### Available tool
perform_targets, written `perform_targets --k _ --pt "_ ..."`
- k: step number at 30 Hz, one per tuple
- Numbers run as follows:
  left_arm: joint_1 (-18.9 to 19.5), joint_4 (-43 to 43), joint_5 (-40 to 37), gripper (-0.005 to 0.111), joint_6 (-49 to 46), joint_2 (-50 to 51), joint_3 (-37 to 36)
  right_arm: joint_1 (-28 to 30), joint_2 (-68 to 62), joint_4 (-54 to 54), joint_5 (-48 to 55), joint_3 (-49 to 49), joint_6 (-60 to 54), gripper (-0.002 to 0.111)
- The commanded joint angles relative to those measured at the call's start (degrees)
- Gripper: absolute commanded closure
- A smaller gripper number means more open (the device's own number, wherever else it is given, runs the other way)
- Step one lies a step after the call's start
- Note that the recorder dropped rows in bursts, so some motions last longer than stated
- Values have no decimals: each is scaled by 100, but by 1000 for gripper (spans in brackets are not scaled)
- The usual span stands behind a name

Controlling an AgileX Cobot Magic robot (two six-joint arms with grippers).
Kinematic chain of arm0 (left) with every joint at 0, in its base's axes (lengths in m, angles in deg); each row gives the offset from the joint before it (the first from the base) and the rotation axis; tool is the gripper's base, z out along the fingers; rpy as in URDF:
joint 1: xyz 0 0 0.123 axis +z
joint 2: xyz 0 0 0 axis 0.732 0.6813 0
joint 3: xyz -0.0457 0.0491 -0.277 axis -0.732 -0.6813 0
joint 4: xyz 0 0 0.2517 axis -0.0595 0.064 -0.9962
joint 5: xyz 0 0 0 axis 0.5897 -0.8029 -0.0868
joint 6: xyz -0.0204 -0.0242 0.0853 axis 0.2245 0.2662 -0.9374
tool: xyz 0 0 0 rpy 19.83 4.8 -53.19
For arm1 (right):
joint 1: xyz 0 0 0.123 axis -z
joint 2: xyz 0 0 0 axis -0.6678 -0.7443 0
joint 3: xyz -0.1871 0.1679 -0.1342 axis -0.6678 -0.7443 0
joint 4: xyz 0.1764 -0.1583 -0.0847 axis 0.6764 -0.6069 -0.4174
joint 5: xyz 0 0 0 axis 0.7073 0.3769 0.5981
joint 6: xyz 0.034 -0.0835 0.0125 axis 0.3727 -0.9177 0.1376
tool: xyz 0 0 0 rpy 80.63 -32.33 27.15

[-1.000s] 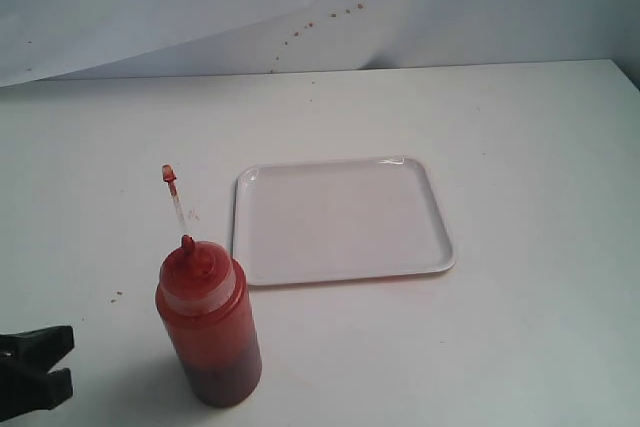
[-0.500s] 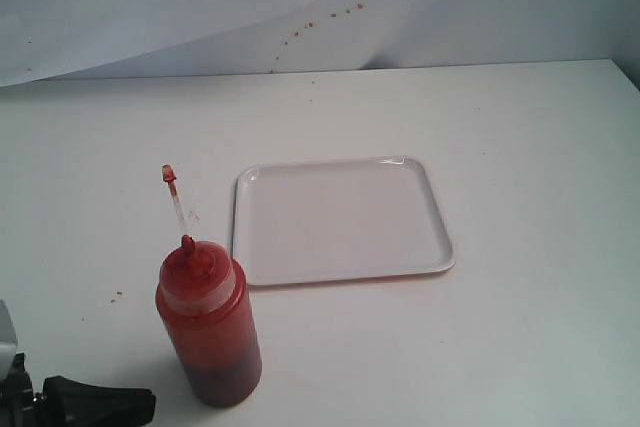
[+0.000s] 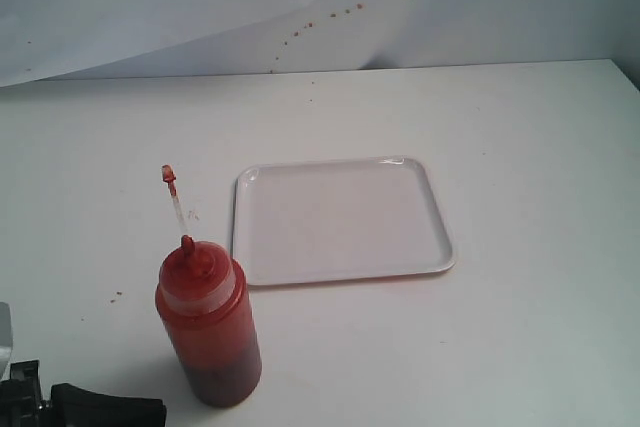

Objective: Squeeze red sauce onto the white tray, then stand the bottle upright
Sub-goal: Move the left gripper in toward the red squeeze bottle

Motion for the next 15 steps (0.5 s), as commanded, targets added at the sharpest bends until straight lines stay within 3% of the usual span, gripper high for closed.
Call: perform_targets --k 1,15 --pt "10 119 37 106 230 -3 -28 -23 15 0 -10 -23 31 108" --pt "10 1024 -16 106 -447 -3 -28 -23 15 0 -10 -23 31 108"
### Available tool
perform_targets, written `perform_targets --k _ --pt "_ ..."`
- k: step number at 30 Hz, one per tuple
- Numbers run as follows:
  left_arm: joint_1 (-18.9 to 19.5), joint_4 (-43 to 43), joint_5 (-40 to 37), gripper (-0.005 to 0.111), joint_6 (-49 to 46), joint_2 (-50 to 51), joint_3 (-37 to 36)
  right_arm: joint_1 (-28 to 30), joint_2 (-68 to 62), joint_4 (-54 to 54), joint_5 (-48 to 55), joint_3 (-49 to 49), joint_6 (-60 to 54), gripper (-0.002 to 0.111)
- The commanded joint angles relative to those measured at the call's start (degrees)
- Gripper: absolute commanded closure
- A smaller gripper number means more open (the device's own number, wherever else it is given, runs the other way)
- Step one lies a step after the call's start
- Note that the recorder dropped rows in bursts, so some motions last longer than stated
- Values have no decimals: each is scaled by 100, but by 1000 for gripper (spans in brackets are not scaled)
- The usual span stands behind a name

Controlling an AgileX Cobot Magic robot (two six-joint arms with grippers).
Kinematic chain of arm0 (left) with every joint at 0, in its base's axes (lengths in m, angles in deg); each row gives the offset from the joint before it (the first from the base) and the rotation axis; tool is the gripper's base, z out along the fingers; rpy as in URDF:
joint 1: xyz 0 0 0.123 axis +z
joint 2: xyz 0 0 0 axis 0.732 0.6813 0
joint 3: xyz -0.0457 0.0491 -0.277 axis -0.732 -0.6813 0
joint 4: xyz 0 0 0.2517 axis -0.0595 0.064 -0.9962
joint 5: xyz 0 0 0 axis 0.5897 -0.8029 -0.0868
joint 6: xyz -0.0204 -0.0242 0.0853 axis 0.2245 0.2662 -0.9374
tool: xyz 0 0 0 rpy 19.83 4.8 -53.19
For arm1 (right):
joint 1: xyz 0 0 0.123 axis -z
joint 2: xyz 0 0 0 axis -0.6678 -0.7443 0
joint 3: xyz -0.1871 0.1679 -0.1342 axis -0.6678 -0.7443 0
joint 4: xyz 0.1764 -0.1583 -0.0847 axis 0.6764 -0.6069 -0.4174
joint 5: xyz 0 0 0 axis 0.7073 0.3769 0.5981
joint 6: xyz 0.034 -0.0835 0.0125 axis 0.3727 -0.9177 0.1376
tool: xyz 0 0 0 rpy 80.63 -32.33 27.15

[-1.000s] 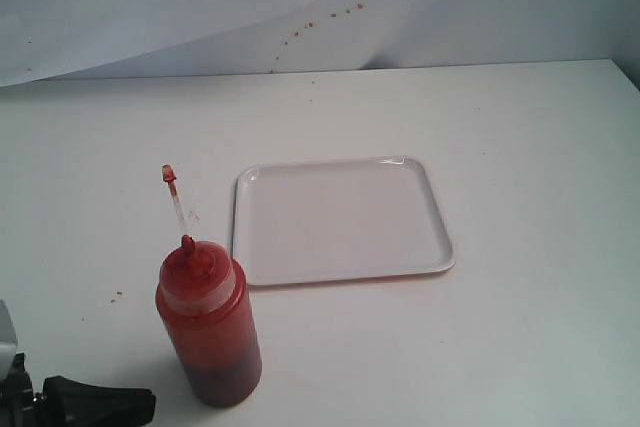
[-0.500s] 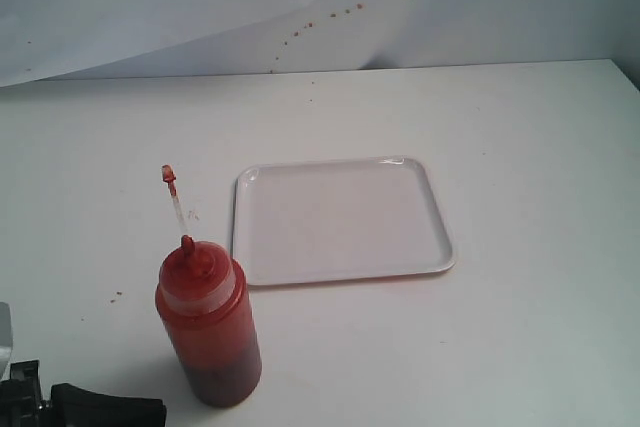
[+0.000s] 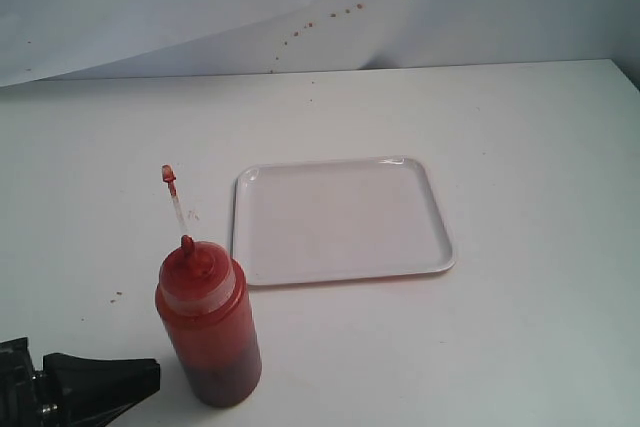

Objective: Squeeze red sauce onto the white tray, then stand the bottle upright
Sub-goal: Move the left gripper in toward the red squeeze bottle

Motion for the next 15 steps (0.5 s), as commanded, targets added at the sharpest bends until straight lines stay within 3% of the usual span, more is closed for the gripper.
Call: perform_targets --k 1,15 --pt "10 185 -16 106 -75 -3 -28 -23 15 0 -10 -23 31 108" --pt "10 186 157 106 -187 -3 -28 -23 15 0 -10 -23 31 108"
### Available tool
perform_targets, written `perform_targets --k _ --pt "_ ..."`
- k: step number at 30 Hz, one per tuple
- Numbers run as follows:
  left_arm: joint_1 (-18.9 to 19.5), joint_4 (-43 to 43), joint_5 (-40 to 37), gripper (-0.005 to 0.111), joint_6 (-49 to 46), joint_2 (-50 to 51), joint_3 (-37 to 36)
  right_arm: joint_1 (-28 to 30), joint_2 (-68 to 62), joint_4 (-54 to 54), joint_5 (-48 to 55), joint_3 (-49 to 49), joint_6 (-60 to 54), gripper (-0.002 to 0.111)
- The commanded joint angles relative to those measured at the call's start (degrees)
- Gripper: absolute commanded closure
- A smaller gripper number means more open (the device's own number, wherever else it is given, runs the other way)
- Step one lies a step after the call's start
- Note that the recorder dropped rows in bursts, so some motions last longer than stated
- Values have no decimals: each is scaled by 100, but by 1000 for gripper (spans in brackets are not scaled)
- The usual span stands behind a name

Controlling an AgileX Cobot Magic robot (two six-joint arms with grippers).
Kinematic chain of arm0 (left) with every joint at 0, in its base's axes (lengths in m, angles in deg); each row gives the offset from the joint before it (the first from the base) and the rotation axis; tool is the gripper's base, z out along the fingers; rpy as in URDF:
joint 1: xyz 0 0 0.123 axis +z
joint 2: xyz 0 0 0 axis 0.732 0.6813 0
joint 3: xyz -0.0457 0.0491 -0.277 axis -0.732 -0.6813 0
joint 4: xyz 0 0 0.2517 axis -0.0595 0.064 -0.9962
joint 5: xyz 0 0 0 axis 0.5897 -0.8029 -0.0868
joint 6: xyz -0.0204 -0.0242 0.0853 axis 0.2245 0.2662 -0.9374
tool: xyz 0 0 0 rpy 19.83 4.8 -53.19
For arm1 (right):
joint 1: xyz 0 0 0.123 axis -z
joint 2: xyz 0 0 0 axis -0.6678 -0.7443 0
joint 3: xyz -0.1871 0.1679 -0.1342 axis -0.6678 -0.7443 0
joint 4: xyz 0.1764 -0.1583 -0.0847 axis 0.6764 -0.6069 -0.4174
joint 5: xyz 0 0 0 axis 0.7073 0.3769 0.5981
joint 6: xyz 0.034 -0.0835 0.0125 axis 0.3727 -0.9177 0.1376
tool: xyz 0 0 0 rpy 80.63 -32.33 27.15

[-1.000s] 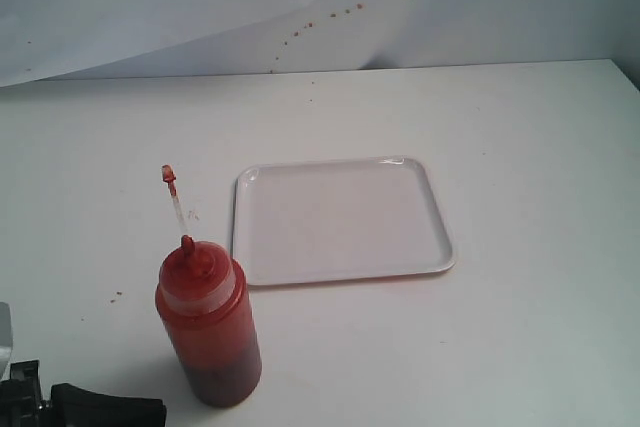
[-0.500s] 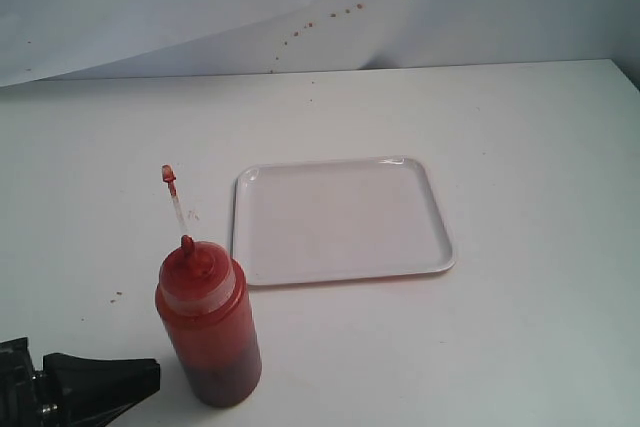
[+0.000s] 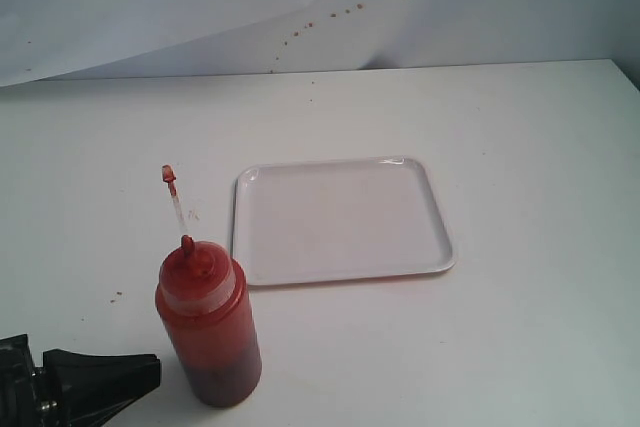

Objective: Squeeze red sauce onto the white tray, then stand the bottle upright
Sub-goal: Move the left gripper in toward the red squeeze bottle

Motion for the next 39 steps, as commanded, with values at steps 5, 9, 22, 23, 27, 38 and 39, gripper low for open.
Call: perform_targets --k 5,9,22,23,27,38,39 --pt "10 84 77 105 -141 -3 -28 -23 15 0 -10 -23 31 108" --pt "10 84 77 94 -141 -3 -28 -23 15 0 -10 -23 31 108" --pt "10 501 365 2 549 -3 -28 -23 15 0 -10 -23 31 108" --pt "10 501 377 2 549 -3 -28 -23 15 0 -10 -23 31 108" --pt "10 459 274 2 549 -3 -28 -23 15 0 -10 -23 31 108" --pt "10 966 -627 2 -19 -3 -28 -23 15 0 -10 -23 31 108" --pt "10 1164 -627 2 -205 -3 -28 -23 15 0 -10 -23 31 108"
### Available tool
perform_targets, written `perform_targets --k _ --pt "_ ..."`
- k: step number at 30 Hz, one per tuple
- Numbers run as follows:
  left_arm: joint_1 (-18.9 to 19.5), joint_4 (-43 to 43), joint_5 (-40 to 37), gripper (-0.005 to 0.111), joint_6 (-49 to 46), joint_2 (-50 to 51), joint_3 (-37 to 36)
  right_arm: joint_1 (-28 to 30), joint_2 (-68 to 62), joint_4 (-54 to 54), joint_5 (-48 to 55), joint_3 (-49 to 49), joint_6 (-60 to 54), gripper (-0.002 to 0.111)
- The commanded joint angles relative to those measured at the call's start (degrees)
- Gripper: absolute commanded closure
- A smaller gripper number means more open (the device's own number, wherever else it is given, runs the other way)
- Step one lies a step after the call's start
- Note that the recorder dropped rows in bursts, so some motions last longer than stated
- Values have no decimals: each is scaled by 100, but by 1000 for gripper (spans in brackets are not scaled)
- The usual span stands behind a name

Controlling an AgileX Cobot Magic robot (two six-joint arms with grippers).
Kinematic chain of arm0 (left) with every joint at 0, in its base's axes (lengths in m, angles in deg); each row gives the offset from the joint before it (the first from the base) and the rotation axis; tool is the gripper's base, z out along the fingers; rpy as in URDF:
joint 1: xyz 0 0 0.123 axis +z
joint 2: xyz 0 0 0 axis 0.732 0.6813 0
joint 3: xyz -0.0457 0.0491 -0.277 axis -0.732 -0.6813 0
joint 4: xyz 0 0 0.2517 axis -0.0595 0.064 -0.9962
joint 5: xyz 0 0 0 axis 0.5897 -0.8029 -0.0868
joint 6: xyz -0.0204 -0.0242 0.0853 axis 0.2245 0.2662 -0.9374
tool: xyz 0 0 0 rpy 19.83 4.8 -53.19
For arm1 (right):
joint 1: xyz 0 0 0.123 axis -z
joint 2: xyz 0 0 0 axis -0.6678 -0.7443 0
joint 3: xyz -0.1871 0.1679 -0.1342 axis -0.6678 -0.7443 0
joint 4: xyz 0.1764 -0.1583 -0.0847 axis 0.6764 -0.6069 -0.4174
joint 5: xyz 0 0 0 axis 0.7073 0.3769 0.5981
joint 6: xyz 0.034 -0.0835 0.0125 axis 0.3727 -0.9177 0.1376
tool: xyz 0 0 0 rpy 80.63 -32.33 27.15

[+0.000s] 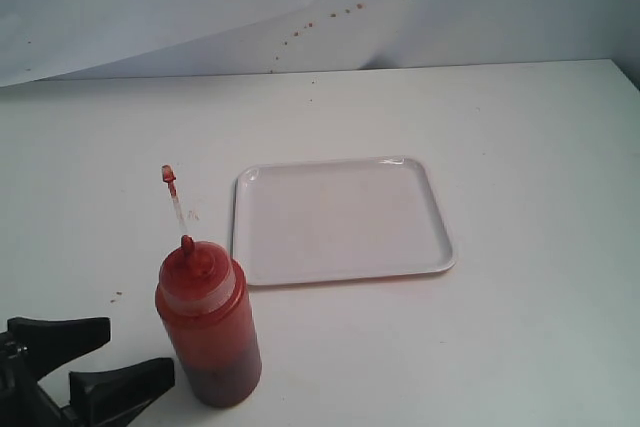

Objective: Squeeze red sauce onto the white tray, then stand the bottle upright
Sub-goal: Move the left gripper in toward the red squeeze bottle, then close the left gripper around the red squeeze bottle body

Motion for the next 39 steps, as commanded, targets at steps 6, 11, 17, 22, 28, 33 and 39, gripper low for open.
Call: perform_targets --k 6,11,17,22,28,33,39 --pt "-521 1289 41 2 -1609 295 -28 -23 15 0 -10 -23 31 108" --pt "-1562 2172 91 2 -2627 1614 32 -23 15 0 -10 -23 31 108" --pt "-1669 1624 211 2 -2612 2371 595 -23 15 0 -10 -23 31 108" --pt "-1669 1583 200 2 -2612 2697 977 -23 15 0 -10 -23 31 108" --pt "-1669 960 9 2 -2750 3053 1748 -23 15 0 -10 -23 31 108" --pt "-1669 557 -278 2 -2750 3144 2089 -23 15 0 -10 -23 31 108" --pt "-1669 296 -1618 2 -2833 3156 2455 -23 15 0 -10 -23 31 108"
